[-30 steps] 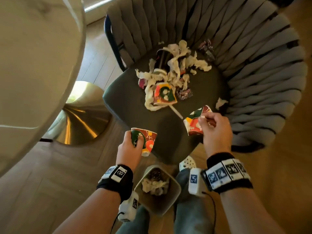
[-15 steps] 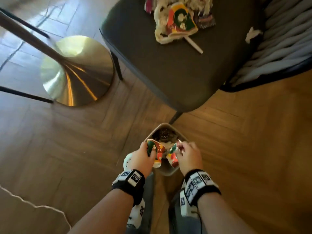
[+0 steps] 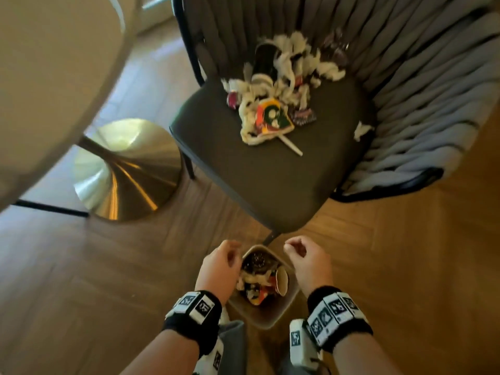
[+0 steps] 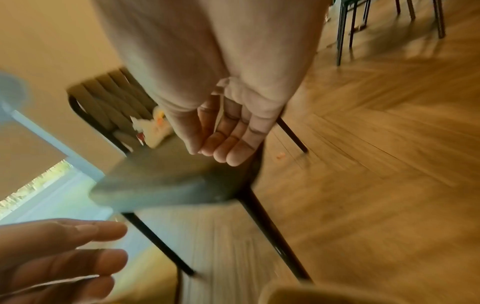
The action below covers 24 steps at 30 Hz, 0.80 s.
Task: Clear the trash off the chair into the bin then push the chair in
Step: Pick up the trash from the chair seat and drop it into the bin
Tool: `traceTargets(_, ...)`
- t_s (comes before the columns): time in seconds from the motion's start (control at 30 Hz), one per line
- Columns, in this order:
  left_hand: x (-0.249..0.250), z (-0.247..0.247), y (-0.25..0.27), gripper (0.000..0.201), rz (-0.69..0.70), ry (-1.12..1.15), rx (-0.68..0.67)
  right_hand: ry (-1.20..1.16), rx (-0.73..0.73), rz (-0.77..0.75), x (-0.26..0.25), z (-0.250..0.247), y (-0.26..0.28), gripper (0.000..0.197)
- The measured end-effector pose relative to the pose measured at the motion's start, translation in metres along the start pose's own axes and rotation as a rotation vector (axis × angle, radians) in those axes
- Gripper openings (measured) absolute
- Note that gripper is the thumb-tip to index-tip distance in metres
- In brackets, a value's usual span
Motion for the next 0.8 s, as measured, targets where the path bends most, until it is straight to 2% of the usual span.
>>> traceTargets(0.13,0.081,-0.046,-0.056,0.022,0.187,0.035,0.081,-0.100,0.114,-0.090,-0.083,-0.024,-0.065,0.005)
traceTargets(0.23,0.128,-0.055,-0.103,0.027,0.267,-0.002,0.098,-0.037,0.149,-0.120,-0.120,-0.025,-0.127,0.022)
traceTargets(0.3,0.150,-0.052,-0.134,0.035,0.272,-0.024,0.125,0.029,0.159,-0.114,-0.135,-0.025,-0.166,0.035)
traceTargets(0.37,0.166,-0.047,-0.161,0.047,0.218,-0.031,0.199,0.059,0.184,-0.073,-0.144,-0.026,-0.202,0.045)
traceTargets(0.47,0.180,-0.033,-0.197,0.075,0.045,-0.004,0.320,0.079,0.230,0.028,-0.149,-0.023,-0.250,0.056)
traceTargets(0.57,0.195,-0.009,-0.220,0.104,-0.090,-0.035,0.321,0.153,0.208,0.065,-0.149,-0.011,-0.283,0.068)
traceTargets(0.63,0.203,0.007,-0.230,0.113,-0.146,-0.117,0.325,0.223,0.185,0.047,-0.149,-0.003,-0.298,0.072)
traceTargets(0.7,0.207,0.017,-0.237,0.108,-0.173,-0.178,0.344,0.255,0.153,0.012,-0.150,0.002,-0.304,0.065)
traceTargets(0.8,0.211,0.024,-0.245,0.078,-0.111,-0.173,0.372,0.242,0.093,-0.007,-0.147,0.003,-0.309,0.041)
Point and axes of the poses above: each hand's wrist, its own y-axis away from the middle knuckle, its own z-axis out of the palm, x = y × z, the point moved 5 cm from there along -y, towards the middle knuckle, and after that the axes turned 15 degrees about x, right-handed, at the moved point
